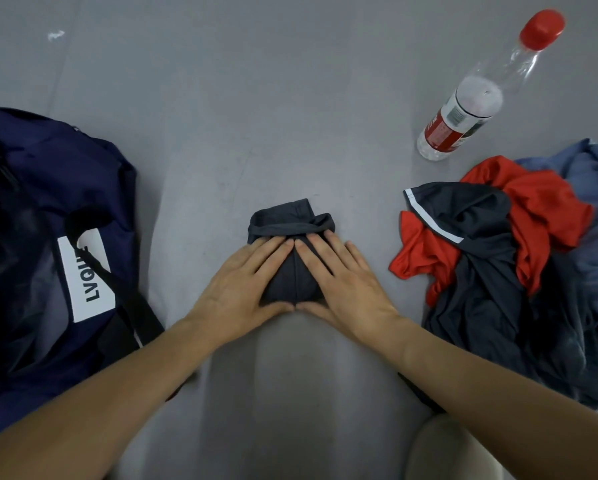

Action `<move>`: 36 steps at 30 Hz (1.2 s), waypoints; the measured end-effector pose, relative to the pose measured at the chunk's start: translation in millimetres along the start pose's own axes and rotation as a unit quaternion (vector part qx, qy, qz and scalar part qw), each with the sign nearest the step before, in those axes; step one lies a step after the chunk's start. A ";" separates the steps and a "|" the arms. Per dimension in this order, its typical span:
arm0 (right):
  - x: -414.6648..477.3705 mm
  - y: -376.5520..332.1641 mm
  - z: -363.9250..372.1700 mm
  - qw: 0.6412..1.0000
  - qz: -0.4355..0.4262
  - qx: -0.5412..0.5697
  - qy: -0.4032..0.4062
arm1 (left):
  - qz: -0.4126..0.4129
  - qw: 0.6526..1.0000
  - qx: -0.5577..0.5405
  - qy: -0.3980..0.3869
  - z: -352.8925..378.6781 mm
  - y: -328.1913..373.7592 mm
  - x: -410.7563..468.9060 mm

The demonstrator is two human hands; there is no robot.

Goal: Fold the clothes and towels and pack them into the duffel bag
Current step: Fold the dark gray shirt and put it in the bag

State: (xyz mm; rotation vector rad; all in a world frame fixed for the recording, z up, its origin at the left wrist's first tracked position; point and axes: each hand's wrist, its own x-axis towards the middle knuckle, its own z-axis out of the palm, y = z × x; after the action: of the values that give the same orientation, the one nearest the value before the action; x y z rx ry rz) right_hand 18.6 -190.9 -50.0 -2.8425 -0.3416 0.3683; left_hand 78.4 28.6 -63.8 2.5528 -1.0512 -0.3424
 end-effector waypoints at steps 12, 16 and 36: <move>22.2 -9.3 -26.0 0.994 -0.028 0.004 0.109 | -0.070 0.991 -0.102 -0.058 -44.5 -5.7 40.0; 50.1 -1.9 -48.6 0.985 0.072 0.152 0.026 | -0.218 0.958 -0.183 0.037 -54.4 -4.5 44.8; 125.4 -168.1 -180.8 0.833 0.023 0.532 -0.153 | -0.350 0.620 -0.677 0.185 -250.8 -20.1 -46.0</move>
State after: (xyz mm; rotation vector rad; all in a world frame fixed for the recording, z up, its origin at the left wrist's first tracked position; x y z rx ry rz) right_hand 153.5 -39.7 138.6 -1.6878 -0.0628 0.7405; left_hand 147.3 133.1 159.3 1.2921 0.4379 -0.4859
